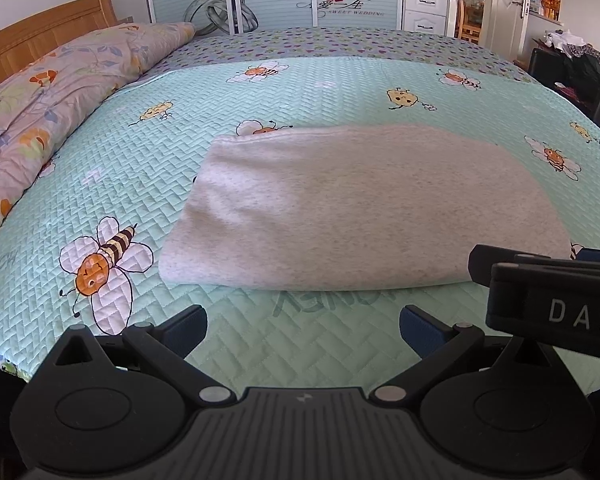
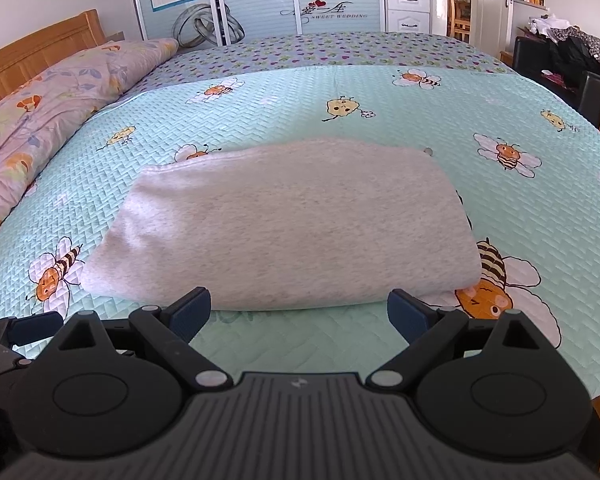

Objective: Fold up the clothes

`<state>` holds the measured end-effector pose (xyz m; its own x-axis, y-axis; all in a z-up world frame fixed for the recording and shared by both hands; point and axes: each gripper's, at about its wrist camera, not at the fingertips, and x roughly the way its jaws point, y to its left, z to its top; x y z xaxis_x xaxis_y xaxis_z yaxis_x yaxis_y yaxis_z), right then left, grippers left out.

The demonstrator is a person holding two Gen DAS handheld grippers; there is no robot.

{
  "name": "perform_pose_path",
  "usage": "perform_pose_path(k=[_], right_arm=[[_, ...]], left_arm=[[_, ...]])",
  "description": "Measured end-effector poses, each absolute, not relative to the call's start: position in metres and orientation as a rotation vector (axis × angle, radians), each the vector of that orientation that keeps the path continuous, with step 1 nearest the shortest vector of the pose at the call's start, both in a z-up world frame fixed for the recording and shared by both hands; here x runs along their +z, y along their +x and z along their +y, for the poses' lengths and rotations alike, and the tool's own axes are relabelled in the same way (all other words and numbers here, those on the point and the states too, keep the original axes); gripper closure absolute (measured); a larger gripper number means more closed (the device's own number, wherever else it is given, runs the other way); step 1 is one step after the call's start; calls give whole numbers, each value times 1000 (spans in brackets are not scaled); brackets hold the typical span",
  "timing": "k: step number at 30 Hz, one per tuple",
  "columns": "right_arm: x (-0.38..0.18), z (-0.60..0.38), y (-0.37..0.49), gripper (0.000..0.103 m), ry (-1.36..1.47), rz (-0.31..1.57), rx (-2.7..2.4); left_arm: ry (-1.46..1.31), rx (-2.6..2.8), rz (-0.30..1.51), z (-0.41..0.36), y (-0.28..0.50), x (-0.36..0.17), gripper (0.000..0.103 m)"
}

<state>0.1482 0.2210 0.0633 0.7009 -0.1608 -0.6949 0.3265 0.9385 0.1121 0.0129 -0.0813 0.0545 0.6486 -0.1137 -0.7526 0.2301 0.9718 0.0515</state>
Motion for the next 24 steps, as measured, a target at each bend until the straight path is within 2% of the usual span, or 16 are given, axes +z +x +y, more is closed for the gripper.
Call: perform_pose_path(k=[24], right_arm=[[70, 225, 144, 8, 198, 720, -287]], left_arm=[[151, -203, 834, -82, 9, 58, 1]])
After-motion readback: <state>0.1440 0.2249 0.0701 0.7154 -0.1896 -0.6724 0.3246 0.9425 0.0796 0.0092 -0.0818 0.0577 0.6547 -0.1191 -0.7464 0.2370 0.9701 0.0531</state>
